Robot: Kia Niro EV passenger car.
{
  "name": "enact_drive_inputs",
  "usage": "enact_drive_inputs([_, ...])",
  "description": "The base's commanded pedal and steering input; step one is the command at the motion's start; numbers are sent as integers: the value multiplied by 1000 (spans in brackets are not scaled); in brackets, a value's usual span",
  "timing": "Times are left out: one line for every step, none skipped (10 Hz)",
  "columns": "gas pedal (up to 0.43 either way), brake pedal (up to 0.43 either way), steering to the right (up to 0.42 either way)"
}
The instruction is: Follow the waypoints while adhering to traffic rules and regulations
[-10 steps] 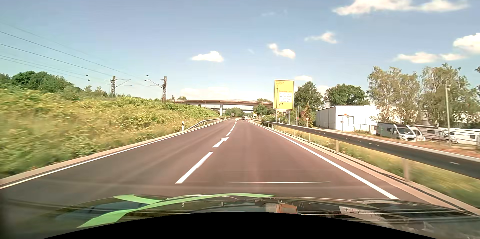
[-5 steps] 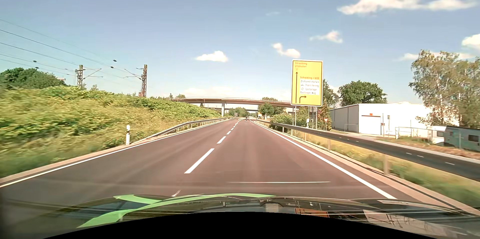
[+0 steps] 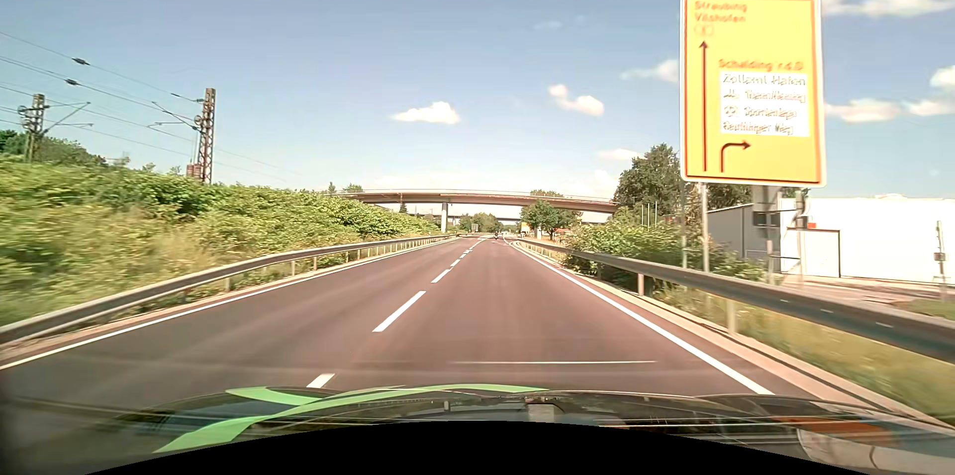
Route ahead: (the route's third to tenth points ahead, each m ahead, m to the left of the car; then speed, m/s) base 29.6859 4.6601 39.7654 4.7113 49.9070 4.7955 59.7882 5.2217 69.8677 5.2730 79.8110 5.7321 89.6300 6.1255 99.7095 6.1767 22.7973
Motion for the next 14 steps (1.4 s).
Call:
enact_drive_inputs([260,0,-7])
enact_drive_inputs([260,0,-7])
enact_drive_inputs([260,0,-7])
enact_drive_inputs([260,0,-7])
enact_drive_inputs([248,0,-7])
enact_drive_inputs([240,0,-6])
enact_drive_inputs([228,0,-6])
enact_drive_inputs([228,0,-6])
enact_drive_inputs([228,0,-6])
enact_drive_inputs([240,0,-6])
enact_drive_inputs([240,0,-6])
enact_drive_inputs([240,0,-6])
enact_drive_inputs([240,0,-5])
enact_drive_inputs([228,0,-4])
